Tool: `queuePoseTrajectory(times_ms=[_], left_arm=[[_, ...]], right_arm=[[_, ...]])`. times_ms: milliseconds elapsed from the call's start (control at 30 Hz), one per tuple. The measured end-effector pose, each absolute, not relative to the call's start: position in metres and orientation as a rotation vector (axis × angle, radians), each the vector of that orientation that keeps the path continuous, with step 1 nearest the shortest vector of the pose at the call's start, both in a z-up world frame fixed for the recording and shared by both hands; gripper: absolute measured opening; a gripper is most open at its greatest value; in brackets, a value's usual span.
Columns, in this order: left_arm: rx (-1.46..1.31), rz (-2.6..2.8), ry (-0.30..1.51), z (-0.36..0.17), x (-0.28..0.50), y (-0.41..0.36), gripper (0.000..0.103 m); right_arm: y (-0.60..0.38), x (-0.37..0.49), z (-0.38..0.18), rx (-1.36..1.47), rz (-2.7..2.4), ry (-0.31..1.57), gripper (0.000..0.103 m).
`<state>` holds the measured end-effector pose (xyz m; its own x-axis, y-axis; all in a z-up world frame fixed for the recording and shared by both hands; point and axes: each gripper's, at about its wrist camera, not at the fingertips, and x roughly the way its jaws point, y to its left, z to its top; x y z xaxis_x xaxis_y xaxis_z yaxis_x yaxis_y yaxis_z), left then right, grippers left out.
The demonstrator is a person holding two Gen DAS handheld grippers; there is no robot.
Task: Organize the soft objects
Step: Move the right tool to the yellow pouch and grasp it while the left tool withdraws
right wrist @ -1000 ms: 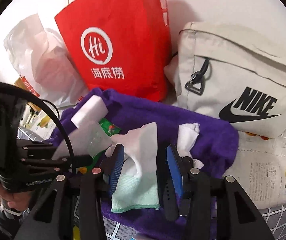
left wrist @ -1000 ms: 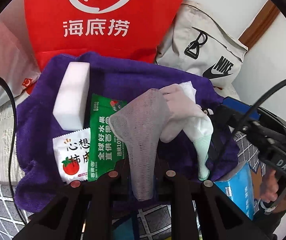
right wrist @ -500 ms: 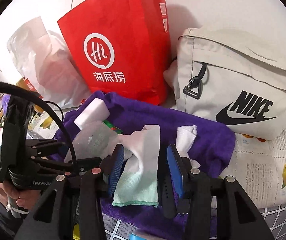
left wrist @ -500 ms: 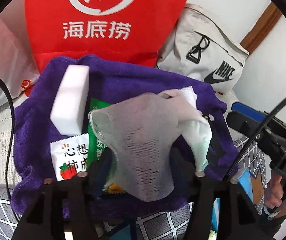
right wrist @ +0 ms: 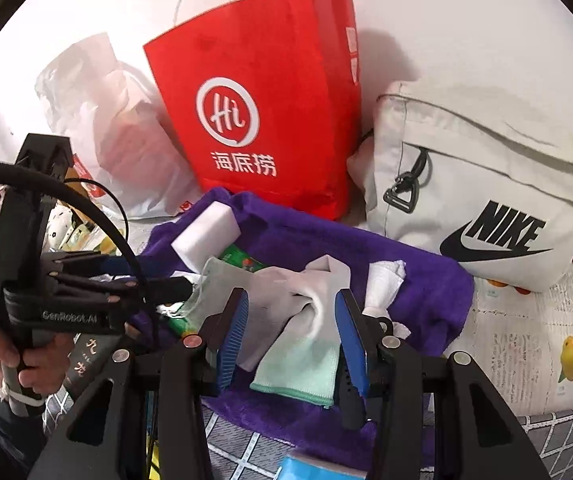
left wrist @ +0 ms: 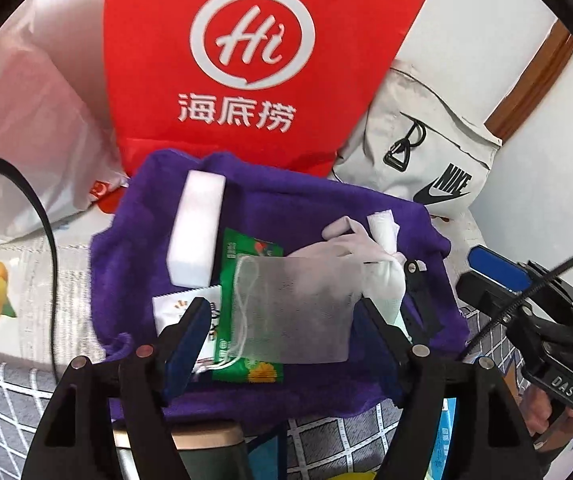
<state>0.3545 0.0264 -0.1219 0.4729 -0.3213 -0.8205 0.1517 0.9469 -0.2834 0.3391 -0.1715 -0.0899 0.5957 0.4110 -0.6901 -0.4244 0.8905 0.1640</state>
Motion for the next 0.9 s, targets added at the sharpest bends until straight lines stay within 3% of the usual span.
queuePoseTrajectory(times_ms=[500,600,900], left_arm=[[-0.181,-0.308,0.961,-0.077,0.327,0.04,0.072],[-0.188,-0.33,0.935,-0.066,0.319,0.043,0.072],[-0.191,-0.359,0.874,-0.04,0.299,0.049,0.072]], right_arm=[[-0.152,0.213,-0.095,-0.078,0.588,0.867,0.046],[-0.147,0.18,-0.107,-0.103,0.581,0.897,0.052],[-0.12,0.154,-0.163,-0.072,0.552,1.022,0.052]])
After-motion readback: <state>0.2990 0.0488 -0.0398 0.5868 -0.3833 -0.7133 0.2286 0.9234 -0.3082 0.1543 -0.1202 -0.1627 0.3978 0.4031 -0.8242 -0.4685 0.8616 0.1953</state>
